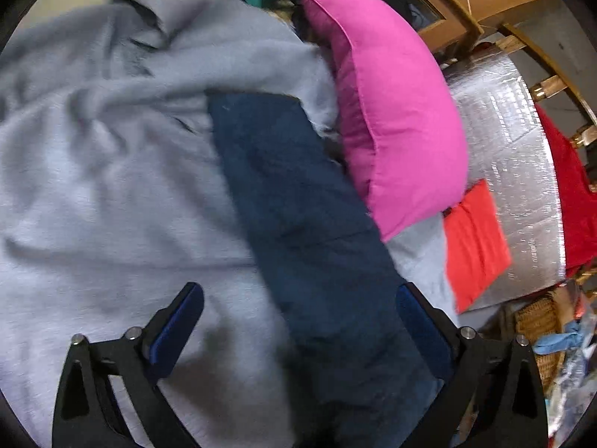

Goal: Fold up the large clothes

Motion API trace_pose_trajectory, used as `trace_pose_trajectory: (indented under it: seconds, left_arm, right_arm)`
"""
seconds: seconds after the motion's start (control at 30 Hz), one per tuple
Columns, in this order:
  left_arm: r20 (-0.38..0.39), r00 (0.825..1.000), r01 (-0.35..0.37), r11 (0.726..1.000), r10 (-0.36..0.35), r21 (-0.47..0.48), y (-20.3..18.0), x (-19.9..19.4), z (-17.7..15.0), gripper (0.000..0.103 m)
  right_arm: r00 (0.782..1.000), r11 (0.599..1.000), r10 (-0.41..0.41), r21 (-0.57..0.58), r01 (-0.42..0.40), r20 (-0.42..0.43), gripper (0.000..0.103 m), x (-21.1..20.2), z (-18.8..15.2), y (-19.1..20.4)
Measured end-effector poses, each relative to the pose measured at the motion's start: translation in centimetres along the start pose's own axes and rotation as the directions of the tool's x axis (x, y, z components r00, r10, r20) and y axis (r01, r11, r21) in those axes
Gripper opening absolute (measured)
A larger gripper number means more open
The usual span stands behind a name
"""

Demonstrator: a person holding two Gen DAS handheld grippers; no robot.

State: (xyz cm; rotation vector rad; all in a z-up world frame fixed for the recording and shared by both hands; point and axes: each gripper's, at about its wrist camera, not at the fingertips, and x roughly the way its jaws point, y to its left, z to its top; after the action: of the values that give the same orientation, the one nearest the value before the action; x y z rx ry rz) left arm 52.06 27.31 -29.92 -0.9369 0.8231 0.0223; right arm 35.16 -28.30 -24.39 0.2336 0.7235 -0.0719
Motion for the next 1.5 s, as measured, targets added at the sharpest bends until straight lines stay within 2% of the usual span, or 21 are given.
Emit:
trace_pose_trajectory:
  seconds: [0.07, 0.13, 0.2, 0.23, 0.27, 0.33, 0.43, 0.53, 0.63, 0.7, 0.8, 0.87, 0.9, 0.97, 1.07, 1.13, 1.27, 1.33, 1.37, 1.47, 1.5]
  left_arm:
    - [-0.049, 0.998, 0.044, 0.999, -0.045, -0.026, 0.0, 1.6, 0.0, 0.069]
    - [-0.088, 0.993, 0.08, 0.995, -0.084, -0.055, -0.1, 3.1, -0.2, 0.062]
    - [-0.077, 0.995, 0.059, 0.998, -0.06, -0.018, -1.0, 3.6, -0.7, 0.046]
    - [-0.07, 0.996, 0.06, 0.998, -0.059, 0.011, -1.5, 3.4, -1.0, 0.033]
    - [-0.061, 0.996, 0.063, 0.997, -0.061, 0.038, -2.2, 3.1, -1.1, 0.027]
    - [-0.021, 0.998, 0.06, 0.991, -0.058, 0.116, -4.3, 1.4, -1.7, 0.02]
    - [0.036, 0.997, 0.051, 0.955, -0.064, 0.293, -9.4, -1.9, -4.0, 0.014]
    - [0.056, 0.995, 0.044, 0.872, -0.081, 0.487, -15.2, -5.0, -8.4, 0.013]
    - [0.041, 0.996, 0.036, 0.749, -0.083, 0.662, -20.0, -6.8, -15.2, 0.013]
    - [-0.01, 0.997, 0.06, 0.686, -0.077, 0.725, -21.7, -6.7, -20.7, 0.013]
    - [-0.079, 0.996, 0.031, 0.609, 0.051, 0.792, -22.2, -4.2, -27.0, 0.022]
    - [-0.131, 0.976, 0.009, 0.566, 0.176, 0.824, -21.3, -2.3, -30.1, 0.04]
    - [-0.153, 0.962, 0.0, 0.563, 0.225, 0.826, -20.5, -1.8, -30.8, 0.042]
    - [-0.197, 0.948, 0.006, 0.602, 0.252, 0.799, -18.7, -2.4, -30.8, 0.042]
    - [-0.272, 0.94, 0.045, 0.715, 0.206, 0.698, -16.7, -6.0, -28.4, 0.048]
    - [-0.279, 0.952, 0.082, 0.767, 0.129, 0.636, -15.9, -8.7, -26.7, 0.053]
    - [-0.084, 0.995, -0.004, 0.845, 0.058, 0.535, -14.3, -12.5, -21.0, 0.079]
    - [-0.006, 0.996, -0.073, 0.892, 0.084, 0.447, -12.9, -11.9, -18.7, 0.082]
    - [-0.004, 0.996, -0.083, 0.914, 0.092, 0.396, -11.5, -11.7, -17.3, 0.082]
    - [-0.086, 0.99, -0.087, 0.97, 0.109, 0.229, -8.2, -8.1, -13.8, 0.082]
    - [-0.122, 0.989, -0.062, 0.982, 0.084, 0.18, -7.4, -7.1, -13.1, 0.081]
  right_arm:
    - [1.0, 1.0, 0.003, 0.006, -0.003, -0.01, 0.103, 0.3, -0.1, -0.3]
    - [1.0, 1.0, 0.013, 0.018, -0.012, -0.019, 0.098, 0.4, -0.2, -0.7]
    - [0.999, 0.999, 0.027, 0.038, -0.026, -0.036, 0.091, 0.5, -0.3, -1.4]
    - [0.999, 0.998, 0.031, 0.05, -0.029, -0.041, 0.084, 0.6, -0.3, -1.7]
    - [0.998, 0.997, 0.039, 0.07, -0.035, -0.049, 0.075, 0.7, -0.3, -2.3]
    - [0.996, 0.99, 0.067, 0.13, -0.059, -0.064, 0.063, 0.7, -0.2, -3.8]
    - [0.994, 0.97, 0.089, 0.23, -0.073, -0.059, 0.062, 0.3, 0.3, -6.7]
    - [0.996, 0.946, 0.087, 0.316, -0.073, -0.03, 0.062, -0.6, 0.7, -9.8]
    - [0.993, 0.911, 0.115, 0.398, -0.102, -0.008, 0.06, -1.2, 0.9, -12.3]
    - [0.994, 0.903, 0.112, 0.418, -0.1, -0.004, 0.06, -1.4, 1.0, -13.0]
    - [0.997, 0.909, 0.074, 0.41, -0.068, 0.003, 0.06, -1.9, 1.2, -13.6]
    - [0.997, 0.905, 0.076, 0.419, -0.076, 0.016, 0.06, -2.4, 1.5, -14.3]
    - [0.996, 0.899, 0.08, 0.43, -0.084, 0.027, 0.06, -2.6, 1.8, -14.9]
    - [0.996, 0.888, 0.077, 0.451, -0.091, 0.048, 0.06, -3.0, 1.9, -16.0]
    - [0.995, 0.859, 0.065, 0.503, -0.093, 0.073, 0.061, -3.3, 2.2, -18.0]
    - [0.994, 0.831, 0.072, 0.547, -0.105, 0.081, 0.062, -3.4, 2.0, -19.5]
    - [0.994, 0.783, 0.076, 0.612, -0.108, 0.079, 0.063, -3.1, 1.5, -21.7]
    - [0.994, 0.772, 0.085, 0.625, -0.114, 0.076, 0.063, -3.0, 1.3, -22.4]
    - [0.994, 0.771, 0.082, 0.627, -0.11, 0.074, 0.063, -2.9, 1.4, -22.7]
    - [0.996, 0.775, 0.057, 0.626, -0.083, 0.062, 0.063, -2.3, 1.6, -23.6]
    - [0.997, 0.769, 0.052, 0.634, -0.077, 0.058, 0.063, -1.9, 1.6, -24.1]
